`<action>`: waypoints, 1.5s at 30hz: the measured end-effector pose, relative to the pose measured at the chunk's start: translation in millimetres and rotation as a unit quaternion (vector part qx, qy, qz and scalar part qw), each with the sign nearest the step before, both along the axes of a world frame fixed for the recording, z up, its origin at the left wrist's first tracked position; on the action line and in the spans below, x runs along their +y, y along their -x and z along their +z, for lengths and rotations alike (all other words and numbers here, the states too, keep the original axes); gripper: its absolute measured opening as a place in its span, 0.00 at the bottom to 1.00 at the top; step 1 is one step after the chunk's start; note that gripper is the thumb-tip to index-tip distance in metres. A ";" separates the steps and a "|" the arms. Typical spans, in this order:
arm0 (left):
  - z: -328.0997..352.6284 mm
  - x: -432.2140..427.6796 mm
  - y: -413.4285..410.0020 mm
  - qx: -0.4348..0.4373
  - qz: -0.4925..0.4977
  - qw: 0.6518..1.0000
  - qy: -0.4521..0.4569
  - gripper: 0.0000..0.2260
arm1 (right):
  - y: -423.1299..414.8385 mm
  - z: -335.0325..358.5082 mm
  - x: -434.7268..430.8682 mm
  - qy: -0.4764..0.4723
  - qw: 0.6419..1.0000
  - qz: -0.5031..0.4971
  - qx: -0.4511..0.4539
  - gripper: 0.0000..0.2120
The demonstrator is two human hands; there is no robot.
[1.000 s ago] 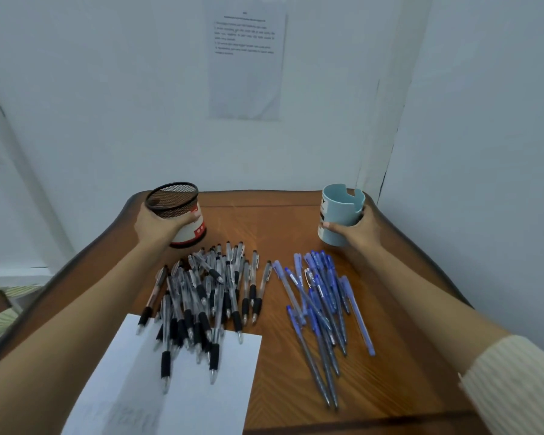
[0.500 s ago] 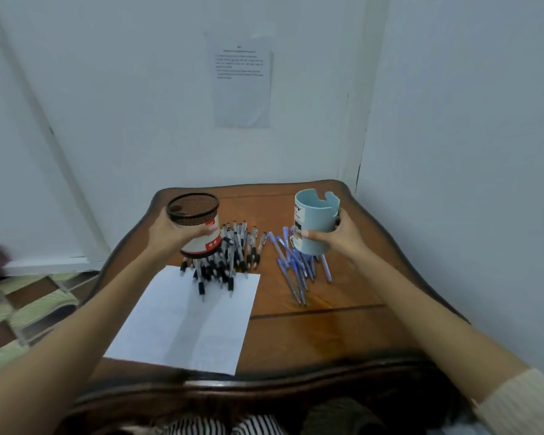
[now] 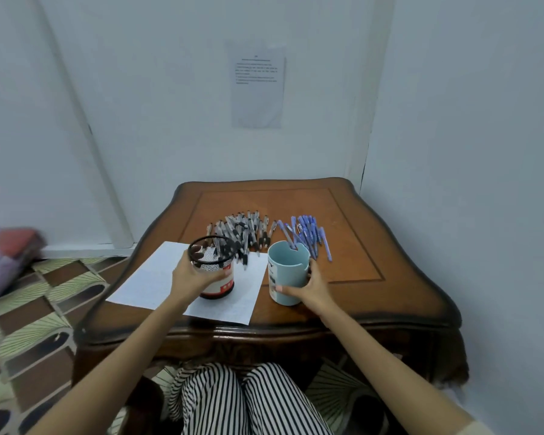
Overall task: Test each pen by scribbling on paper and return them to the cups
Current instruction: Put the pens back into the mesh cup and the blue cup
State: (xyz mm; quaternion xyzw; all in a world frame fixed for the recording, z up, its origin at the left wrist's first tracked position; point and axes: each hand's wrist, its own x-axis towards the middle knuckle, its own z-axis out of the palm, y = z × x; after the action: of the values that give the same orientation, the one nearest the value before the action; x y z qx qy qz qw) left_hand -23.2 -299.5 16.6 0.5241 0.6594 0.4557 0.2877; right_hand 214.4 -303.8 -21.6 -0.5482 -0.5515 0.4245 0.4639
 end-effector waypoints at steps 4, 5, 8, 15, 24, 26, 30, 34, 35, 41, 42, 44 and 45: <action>-11.4 -5.4 7.0 -0.007 0.000 1.000 0.008 0.43 | -2.8 -2.0 -3.4 -0.013 1.000 0.000 -0.008 0.40; -12.0 -6.5 7.9 -0.011 -0.003 1.000 0.010 0.45 | -2.9 -2.2 -3.4 -0.016 1.000 -0.002 -0.013 0.40; -11.2 -9.0 7.6 -0.016 -0.018 1.000 0.009 0.45 | -3.4 -2.5 -3.4 -0.016 1.000 -0.001 -0.024 0.41; -11.1 -16.8 11.6 -0.018 -0.045 0.999 -0.024 0.40 | -8.4 -1.2 -5.6 -0.001 0.998 0.022 -0.058 0.44; 22.2 -16.5 -0.8 -0.020 0.044 0.982 -0.182 0.29 | -17.2 9.5 -9.5 0.000 0.996 0.051 -0.072 0.44; 31.4 -10.7 -7.7 0.029 0.008 0.976 -0.214 0.26 | -24.4 13.0 -8.0 0.004 0.994 0.078 -0.082 0.43; 51.3 11.4 -33.6 0.091 -0.066 0.959 -0.259 0.15 | -42.6 17.3 1.5 0.001 0.995 0.054 -0.089 0.41; 71.0 43.8 -61.2 0.100 -0.133 0.955 -0.245 0.16 | -61.6 30.5 21.9 -0.042 0.991 -0.033 -0.120 0.32; 75.4 53.8 -68.8 0.099 -0.145 0.958 -0.227 0.15 | -66.2 34.7 29.8 -0.052 0.989 -0.047 -0.134 0.32; 79.6 125.2 -114.8 0.071 -0.191 0.979 -0.005 0.15 | -80.0 50.4 93.3 -0.057 0.974 -0.098 -0.195 0.33; 74.7 136.7 -121.1 0.073 -0.199 0.977 0.020 0.15 | -78.9 48.2 103.7 -0.043 0.973 -0.090 -0.208 0.34; 62.2 161.4 -132.8 0.077 -0.201 0.975 0.047 0.15 | -74.1 38.5 125.8 -0.007 0.967 -0.065 -0.248 0.39; 54.8 173.2 -137.2 0.077 -0.198 0.976 0.055 0.15 | -70.6 31.5 136.2 0.015 0.962 -0.053 -0.266 0.42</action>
State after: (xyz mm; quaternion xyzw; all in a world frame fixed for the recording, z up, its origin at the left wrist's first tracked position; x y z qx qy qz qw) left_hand 114.0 -126.3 71.4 0.6611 0.5867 0.3111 0.3492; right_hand 285.1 -167.6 9.8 -0.6768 -0.6189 0.2463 0.3135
